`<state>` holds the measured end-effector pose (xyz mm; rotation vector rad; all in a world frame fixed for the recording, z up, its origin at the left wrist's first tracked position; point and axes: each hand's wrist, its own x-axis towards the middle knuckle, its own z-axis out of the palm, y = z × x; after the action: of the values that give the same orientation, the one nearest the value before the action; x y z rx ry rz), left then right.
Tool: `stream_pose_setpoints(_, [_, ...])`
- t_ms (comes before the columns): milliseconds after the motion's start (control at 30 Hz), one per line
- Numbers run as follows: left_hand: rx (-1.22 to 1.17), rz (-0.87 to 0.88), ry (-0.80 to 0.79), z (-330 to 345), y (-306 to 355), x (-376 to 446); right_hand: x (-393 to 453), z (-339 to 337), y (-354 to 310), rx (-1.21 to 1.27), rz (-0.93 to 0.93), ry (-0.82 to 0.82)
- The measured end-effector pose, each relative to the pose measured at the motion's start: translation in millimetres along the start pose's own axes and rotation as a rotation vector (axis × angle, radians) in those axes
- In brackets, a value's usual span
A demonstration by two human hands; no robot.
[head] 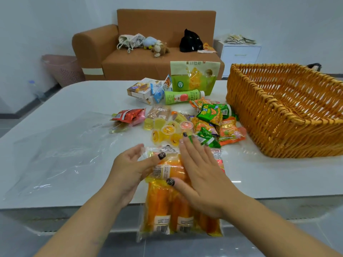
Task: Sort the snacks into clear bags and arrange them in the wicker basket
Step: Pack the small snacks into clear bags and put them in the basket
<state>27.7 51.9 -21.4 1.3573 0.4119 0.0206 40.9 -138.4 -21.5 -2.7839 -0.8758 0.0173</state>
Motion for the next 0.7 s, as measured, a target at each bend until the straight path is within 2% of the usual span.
stream_pose_setpoints(133, [-0.038,-0.062,-0.047,-7,-6,-2,4,-1,30,0.334,0.172,-0.006])
stream_pose_setpoints(300, [-0.126,-0.047,-0.075,-9,-9,-7,4,-5,45,0.768,0.248,0.307])
stream_pose_setpoints(367, [-0.150,-0.034,-0.063,-8,-10,-10,0,-8,45,0.969,0.270,0.272])
stream_pose_setpoints(433, [-0.190,-0.034,-0.039,-7,-10,-13,-8,-10,48,1.127,0.309,0.117])
stream_pose_setpoints(500, [-0.216,-0.031,-0.023,-6,-11,-17,-17,-10,51,1.197,0.303,-0.052])
stream_pose_setpoints(533, [-0.218,-0.027,-0.019,-5,-11,-20,-21,-9,53,1.208,0.304,-0.086])
stream_pose_setpoints(700, [-0.208,-0.008,-0.049,-2,-6,-34,-34,-10,60,1.429,0.338,-0.001])
